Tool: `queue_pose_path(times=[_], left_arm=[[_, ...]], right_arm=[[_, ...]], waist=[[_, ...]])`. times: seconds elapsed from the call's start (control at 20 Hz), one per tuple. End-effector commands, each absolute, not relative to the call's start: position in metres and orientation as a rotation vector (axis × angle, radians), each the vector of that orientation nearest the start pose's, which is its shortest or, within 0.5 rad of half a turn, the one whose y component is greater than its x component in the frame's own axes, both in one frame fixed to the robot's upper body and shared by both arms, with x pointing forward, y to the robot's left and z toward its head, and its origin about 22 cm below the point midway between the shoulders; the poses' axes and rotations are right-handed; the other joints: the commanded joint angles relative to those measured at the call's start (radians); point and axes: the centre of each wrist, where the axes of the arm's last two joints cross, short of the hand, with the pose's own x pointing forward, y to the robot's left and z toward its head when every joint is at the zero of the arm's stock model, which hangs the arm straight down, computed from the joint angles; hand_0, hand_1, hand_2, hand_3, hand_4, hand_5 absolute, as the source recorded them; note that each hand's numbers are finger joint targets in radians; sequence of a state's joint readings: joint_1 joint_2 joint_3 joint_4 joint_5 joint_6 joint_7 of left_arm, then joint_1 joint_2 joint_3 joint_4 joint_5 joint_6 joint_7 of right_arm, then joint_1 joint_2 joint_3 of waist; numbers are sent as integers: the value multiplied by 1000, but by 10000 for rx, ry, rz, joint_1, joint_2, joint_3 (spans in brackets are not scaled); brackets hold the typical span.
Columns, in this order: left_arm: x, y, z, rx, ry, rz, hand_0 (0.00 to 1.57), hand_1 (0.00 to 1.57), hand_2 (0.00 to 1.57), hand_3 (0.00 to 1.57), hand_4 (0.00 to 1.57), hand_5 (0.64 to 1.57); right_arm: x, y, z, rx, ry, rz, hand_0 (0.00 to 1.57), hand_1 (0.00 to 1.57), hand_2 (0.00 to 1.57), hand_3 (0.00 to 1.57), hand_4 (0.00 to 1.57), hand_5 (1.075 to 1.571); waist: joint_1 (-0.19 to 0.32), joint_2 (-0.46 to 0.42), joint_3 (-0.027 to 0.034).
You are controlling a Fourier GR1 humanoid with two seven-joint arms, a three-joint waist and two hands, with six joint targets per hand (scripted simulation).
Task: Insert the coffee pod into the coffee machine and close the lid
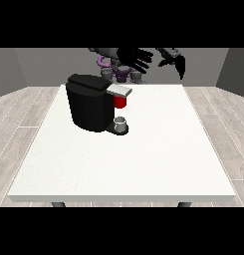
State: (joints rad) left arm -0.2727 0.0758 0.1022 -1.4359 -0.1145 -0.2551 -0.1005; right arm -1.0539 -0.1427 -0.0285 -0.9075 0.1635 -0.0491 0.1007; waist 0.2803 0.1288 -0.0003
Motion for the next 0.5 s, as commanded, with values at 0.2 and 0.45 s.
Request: queue_pose_path(times=[0.2, 0.45], left_arm=[[321, 248, 63, -696, -18038, -3474, 0, 0, 0, 0, 397, 1571], [316, 225, 71, -1307, -18414, -3868, 0, 0, 0, 0, 444, 1571]], right_arm=[[437, -100, 224, -1684, -18542, 5270, 0, 0, 0, 0, 146, 1571], [445, -106, 246, -2673, -19045, 4903, 0, 0, 0, 0, 0, 1571]], waist=[[148, 520, 0], [919, 944, 1]])
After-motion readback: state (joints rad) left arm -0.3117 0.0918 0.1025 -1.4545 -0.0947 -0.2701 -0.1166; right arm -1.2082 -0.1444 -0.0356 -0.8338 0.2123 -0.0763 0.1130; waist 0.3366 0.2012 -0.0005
